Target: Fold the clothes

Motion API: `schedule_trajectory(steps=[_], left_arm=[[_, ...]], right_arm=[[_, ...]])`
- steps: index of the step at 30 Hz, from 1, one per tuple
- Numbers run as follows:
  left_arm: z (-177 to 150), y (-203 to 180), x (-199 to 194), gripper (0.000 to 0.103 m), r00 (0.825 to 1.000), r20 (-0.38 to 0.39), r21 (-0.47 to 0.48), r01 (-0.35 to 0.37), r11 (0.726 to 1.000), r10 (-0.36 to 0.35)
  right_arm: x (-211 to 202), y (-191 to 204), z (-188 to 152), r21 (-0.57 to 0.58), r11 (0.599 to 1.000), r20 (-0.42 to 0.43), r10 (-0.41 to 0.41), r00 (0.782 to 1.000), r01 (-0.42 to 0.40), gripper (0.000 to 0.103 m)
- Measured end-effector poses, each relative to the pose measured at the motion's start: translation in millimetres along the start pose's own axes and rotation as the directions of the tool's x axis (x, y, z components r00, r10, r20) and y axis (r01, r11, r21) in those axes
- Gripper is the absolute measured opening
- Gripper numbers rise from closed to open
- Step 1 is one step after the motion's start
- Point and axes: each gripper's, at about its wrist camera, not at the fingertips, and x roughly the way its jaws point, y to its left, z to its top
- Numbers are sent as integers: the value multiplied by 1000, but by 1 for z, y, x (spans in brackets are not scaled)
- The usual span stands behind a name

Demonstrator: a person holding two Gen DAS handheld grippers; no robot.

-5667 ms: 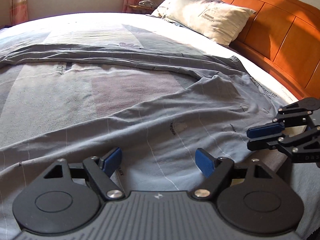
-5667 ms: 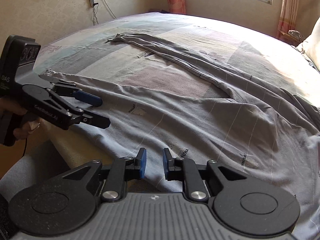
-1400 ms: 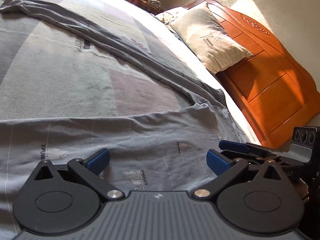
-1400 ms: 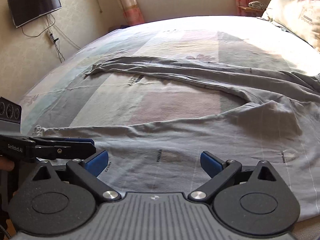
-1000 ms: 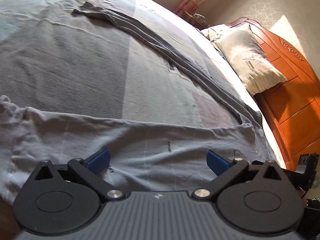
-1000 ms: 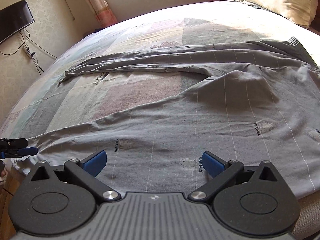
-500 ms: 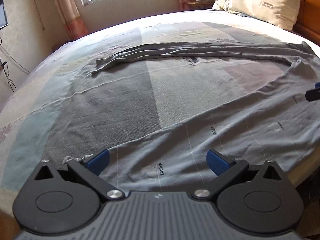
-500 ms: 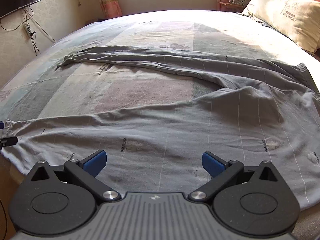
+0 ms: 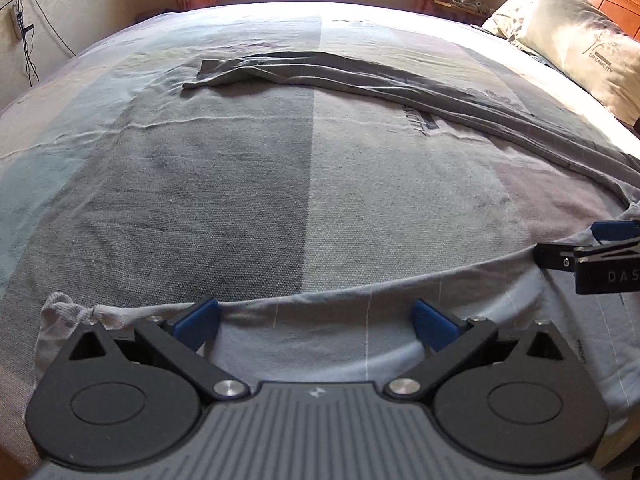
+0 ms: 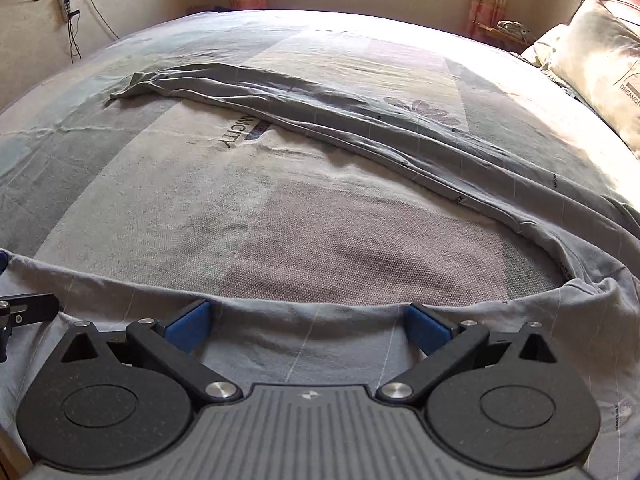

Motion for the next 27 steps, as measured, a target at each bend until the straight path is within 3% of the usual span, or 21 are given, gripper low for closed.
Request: schedule_trajectory(steps=[4, 8, 12, 14, 19, 22, 25, 27], left_arm=[[5, 4, -1, 102, 1000, 9, -27, -1, 1000, 2], [-23, -6, -30, 102, 999, 48, 41, 7, 999, -9], [-54, -6, -30, 103, 1000, -3, 2, 16, 1000, -16], [-63, -2, -37, 102, 1000, 12, -30, 16, 999, -16], [-58, -2, -48, 102, 999, -43, -20, -14, 1000, 13], [-56, -10, -60, 102, 999, -17, 3, -35, 999, 35], [-51, -21, -69, 102, 1000, -2, 14, -30, 999, 30], [-49, -32, -72, 102, 1000, 5, 20, -13, 1000, 13]], right_arm=[[-10, -1, 4, -13, 1000, -27, 13, 1000, -13, 103], [-40, -7, -22, -28, 999, -12, 33, 999, -33, 103], [-55, -12, -61, -34, 999, -39, 38, 999, -39, 103], [-67, -14, -79, -41, 998, -22, 51, 998, -51, 103], [-94, -31, -94, -44, 993, -43, 105, 994, -107, 103], [-110, -62, -91, 43, 991, 41, 124, 991, -125, 103], [-114, -99, -81, 79, 995, 137, 45, 989, -56, 103], [-106, -118, -72, 98, 994, 170, 35, 985, -52, 103]])
